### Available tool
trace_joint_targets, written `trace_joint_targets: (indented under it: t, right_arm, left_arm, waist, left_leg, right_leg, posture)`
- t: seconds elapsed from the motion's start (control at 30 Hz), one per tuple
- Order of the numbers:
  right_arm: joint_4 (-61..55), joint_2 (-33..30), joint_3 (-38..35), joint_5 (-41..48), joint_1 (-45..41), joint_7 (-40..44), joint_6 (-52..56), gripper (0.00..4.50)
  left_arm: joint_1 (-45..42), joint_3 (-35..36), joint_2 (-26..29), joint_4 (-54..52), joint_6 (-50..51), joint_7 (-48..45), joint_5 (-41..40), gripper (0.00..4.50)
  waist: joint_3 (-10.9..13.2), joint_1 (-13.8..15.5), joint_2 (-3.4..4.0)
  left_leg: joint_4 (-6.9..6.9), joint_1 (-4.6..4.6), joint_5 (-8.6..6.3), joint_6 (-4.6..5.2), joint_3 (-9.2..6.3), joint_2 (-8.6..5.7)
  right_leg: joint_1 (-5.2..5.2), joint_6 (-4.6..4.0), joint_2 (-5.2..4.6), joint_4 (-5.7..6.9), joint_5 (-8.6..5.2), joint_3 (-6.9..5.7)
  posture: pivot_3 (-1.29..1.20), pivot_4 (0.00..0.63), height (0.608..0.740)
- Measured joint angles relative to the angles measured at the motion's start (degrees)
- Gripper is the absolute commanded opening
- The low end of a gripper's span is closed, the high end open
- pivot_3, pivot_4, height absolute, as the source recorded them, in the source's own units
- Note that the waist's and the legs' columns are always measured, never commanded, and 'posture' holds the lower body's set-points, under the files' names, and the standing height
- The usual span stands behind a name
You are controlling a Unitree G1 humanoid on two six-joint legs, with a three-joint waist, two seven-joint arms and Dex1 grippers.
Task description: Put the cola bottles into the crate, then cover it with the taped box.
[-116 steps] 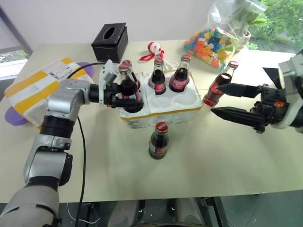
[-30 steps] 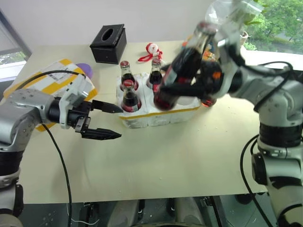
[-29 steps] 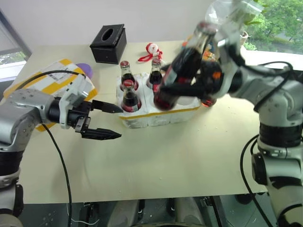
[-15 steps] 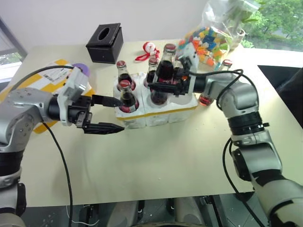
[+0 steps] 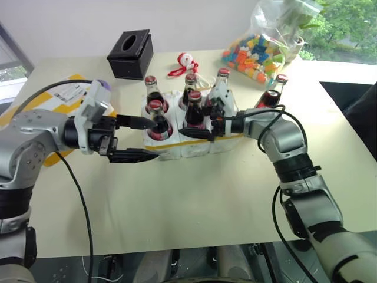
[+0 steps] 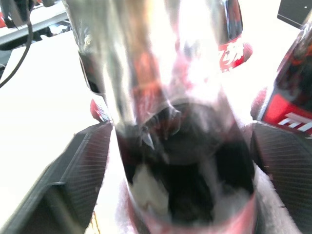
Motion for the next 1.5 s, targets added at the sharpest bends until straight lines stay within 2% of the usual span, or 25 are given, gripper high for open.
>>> trace_joint_targets:
  t: [0.17,0.23,0.43,0.53,0.6,0.73,0.9,1.0,1.17,1.5]
  right_arm:
    - [-5.38,-1.92,-0.96,0.75,2.46,-0.52,2.56,4.47]
    - [-12.54,-5.85,-3.36,3.37,5.80,-0.39,6.59,4.47]
    - [-30.45,-17.53,-17.66,12.32,14.58,-2.95,18.36,4.47]
    - [-34.83,-21.06,-27.35,15.02,21.89,-6.72,23.84,4.47]
    - [-36.08,-21.73,-33.36,15.33,27.08,-10.02,26.09,4.47]
    - [-36.63,-19.73,-38.41,13.07,32.79,-18.07,25.83,4.47]
    - [-36.17,-12.20,-39.20,12.17,31.18,-27.17,23.43,4.47]
    - [-33.64,-10.26,-36.60,10.43,29.33,-29.58,19.28,4.47]
    - [-23.65,-9.95,-31.61,6.97,25.89,-29.86,11.72,4.47]
    - [-9.80,-9.97,-27.80,3.72,19.89,-28.44,3.34,4.47]
  left_arm:
    - [-0.74,0.11,-0.60,-1.01,0.48,1.84,-1.14,4.50]
    - [-0.69,1.14,-1.07,-2.38,1.83,4.31,-2.38,4.50]
    - [-0.74,6.41,-3.35,-6.22,7.90,12.90,-10.50,4.50]
    - [-0.54,6.67,-3.38,-7.95,8.72,16.56,-10.88,4.50]
    - [0.25,6.74,-3.15,-8.66,9.07,17.99,-10.90,4.50]
    - [0.48,6.70,-2.26,-9.09,9.11,18.11,-11.02,4.50]
    - [0.56,6.31,-1.98,-9.14,8.59,16.71,-10.87,4.50]
    - [0.76,6.20,-1.90,-9.13,8.22,15.91,-10.72,4.50]
    - [1.08,6.06,-1.51,-9.13,7.37,15.06,-9.65,4.50]
    - [0.78,5.15,-1.53,-9.98,7.30,16.20,-9.73,4.50]
  waist:
    - [0.00,0.18,0.00]
    - [0.01,0.53,0.00]
    - [0.00,0.41,-0.02]
    - [0.00,0.57,-0.02]
    - [0.00,0.84,-0.02]
    - [0.00,0.89,-0.02]
    - [-0.02,1.01,0.02]
    - [-0.02,1.12,0.02]
    - [-0.02,1.51,0.02]
    - [-0.02,1.35,0.02]
  left_leg:
    - [0.00,0.00,0.00,0.00,-0.01,-0.01]
    - [0.01,-0.07,-0.01,0.02,-0.10,-0.03]
    - [0.04,-0.08,-0.01,0.02,-0.09,0.01]
    - [0.05,0.04,-0.02,0.03,-0.07,0.01]
    - [0.05,0.24,-0.14,0.24,-0.05,0.02]
    - [0.04,0.42,-0.19,0.32,0.05,0.09]
    - [0.03,0.50,-0.18,0.31,0.08,0.10]
    - [0.02,0.50,-0.17,0.30,0.08,0.09]
    - [0.02,0.50,0.01,-0.01,0.08,0.07]
    - [-0.02,0.50,0.02,-0.02,0.07,0.09]
  right_leg:
    - [0.02,0.00,-0.01,0.00,0.00,0.00]
    - [-0.01,0.00,-0.04,0.01,0.00,0.02]
    - [0.05,0.00,-0.04,-0.06,0.00,0.04]
    - [0.20,0.00,-0.05,-0.11,0.00,0.05]
    - [0.39,-0.01,-0.05,-0.17,-0.01,0.07]
    - [0.49,-0.02,-0.03,-0.15,-0.02,0.10]
    - [0.53,-0.05,-0.02,-0.13,-0.04,0.12]
    - [0.54,-0.05,-0.01,-0.14,-0.04,0.11]
    - [0.56,-0.05,-0.01,-0.14,-0.04,0.10]
    - [0.54,-0.06,0.01,-0.14,-0.05,0.11]
  posture:
    - [0.00,0.150,0.732]
    - [0.00,0.150,0.732]
    - [0.00,0.150,0.732]
    - [0.00,0.150,0.732]
    - [0.00,0.150,0.732]
    - [0.00,0.150,0.732]
    - [0.00,0.150,0.732]
    - [0.00,0.150,0.732]
    - [0.00,0.150,0.732]
    - [0.00,0.150,0.732]
